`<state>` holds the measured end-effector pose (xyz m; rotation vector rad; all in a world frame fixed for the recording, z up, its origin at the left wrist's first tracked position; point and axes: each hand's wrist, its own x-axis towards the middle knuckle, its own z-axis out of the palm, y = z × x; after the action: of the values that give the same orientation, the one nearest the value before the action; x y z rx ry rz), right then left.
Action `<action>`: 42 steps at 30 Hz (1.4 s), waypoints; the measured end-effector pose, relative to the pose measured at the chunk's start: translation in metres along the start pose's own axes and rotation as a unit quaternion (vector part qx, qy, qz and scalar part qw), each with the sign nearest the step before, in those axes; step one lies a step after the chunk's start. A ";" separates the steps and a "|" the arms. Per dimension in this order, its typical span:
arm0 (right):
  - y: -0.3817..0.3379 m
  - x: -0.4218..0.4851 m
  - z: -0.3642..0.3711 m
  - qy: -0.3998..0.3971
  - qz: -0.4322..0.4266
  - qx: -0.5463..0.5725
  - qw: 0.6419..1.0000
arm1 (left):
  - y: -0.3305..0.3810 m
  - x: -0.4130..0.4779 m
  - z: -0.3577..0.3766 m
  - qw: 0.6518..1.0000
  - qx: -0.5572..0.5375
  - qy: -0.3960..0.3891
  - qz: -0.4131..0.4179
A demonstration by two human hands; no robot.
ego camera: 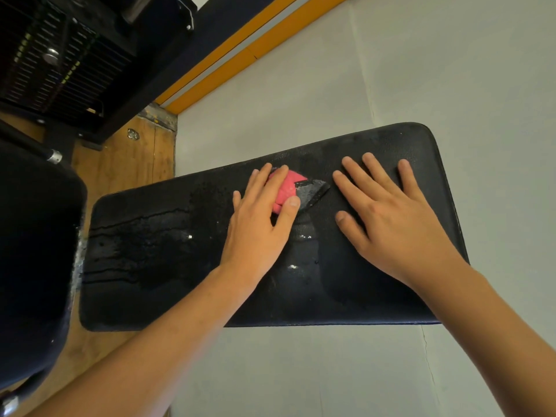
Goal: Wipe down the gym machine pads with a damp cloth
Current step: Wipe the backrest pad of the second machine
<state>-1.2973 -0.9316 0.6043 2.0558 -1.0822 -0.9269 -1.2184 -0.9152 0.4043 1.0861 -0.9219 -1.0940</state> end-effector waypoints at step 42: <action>-0.005 0.004 0.016 0.034 -0.007 -0.078 0.996 | 0.001 0.043 0.019 0.992 0.105 0.030 0.065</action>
<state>-1.3063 -0.9356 0.5905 1.9531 -0.9315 -0.9126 -1.2263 -0.9612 0.4122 1.2069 -1.0612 -0.8664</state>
